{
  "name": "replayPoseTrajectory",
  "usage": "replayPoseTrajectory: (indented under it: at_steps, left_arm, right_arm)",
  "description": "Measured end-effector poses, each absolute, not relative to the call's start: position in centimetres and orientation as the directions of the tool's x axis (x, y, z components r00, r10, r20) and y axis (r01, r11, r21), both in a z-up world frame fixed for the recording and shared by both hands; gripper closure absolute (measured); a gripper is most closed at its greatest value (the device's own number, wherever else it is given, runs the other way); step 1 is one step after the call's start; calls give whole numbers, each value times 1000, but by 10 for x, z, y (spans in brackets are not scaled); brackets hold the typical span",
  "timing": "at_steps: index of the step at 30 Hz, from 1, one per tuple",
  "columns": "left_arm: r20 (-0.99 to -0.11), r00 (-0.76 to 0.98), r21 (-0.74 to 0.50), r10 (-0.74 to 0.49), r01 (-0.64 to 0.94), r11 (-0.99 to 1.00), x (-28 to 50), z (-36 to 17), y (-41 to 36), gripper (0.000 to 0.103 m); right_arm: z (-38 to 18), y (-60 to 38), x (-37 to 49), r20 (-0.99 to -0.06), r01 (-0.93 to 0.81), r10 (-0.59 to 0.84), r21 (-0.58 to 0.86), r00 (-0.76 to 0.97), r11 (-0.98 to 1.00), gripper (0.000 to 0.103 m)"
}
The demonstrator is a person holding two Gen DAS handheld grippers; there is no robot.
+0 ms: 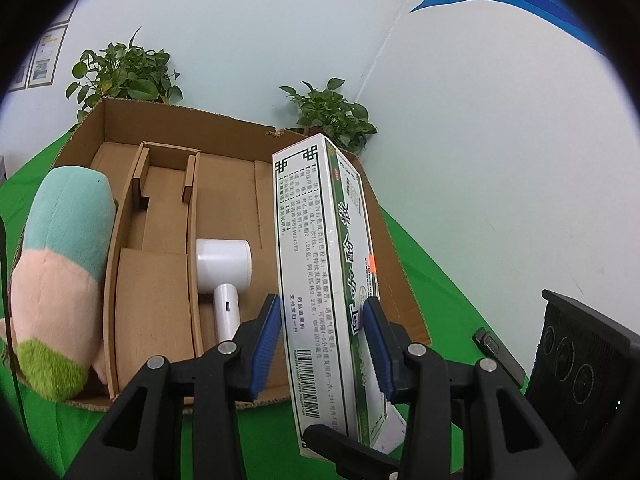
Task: Organize objects
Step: 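Lift the medicine box and carry it over the cardboard box, then lower the medicine box into the box beside the hair dryer and release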
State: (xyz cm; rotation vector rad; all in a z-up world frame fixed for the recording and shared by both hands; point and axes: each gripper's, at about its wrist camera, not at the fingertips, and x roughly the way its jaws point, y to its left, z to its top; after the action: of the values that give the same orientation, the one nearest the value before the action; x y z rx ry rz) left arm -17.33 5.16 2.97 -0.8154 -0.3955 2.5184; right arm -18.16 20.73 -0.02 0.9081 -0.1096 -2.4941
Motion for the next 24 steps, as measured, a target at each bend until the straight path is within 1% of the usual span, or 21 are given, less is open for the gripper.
replayPoseTrajectory:
  at_steps: [5, 14, 19, 22, 24]
  left_arm:
    - [-495, -686, -434, 533, -337, -836, -194, 25, 52, 63]
    - [-539, -670, -411, 511, -320, -854, -221, 5, 68, 62]
    - [-534, -674, -425, 511, -308, -851, -231, 2, 68, 62]
    - [-530, -666, -437, 525, -316, -842, -232, 1, 70, 63]
    - [-533, -664, -438, 525, -315, -842, -234, -1, 71, 63]
  right_arm:
    - [-5, 214, -203, -593, 391, -455, 243, -664, -888, 42]
    - [-23, 228, -233, -626, 349, -457, 296, -632, -889, 42]
    - [-23, 234, -245, -623, 348, -483, 334, -616, -876, 42]
    - [-25, 233, -245, -632, 342, -454, 300, -628, -890, 43]
    - [-27, 234, -247, -637, 335, -454, 307, -623, -891, 43]
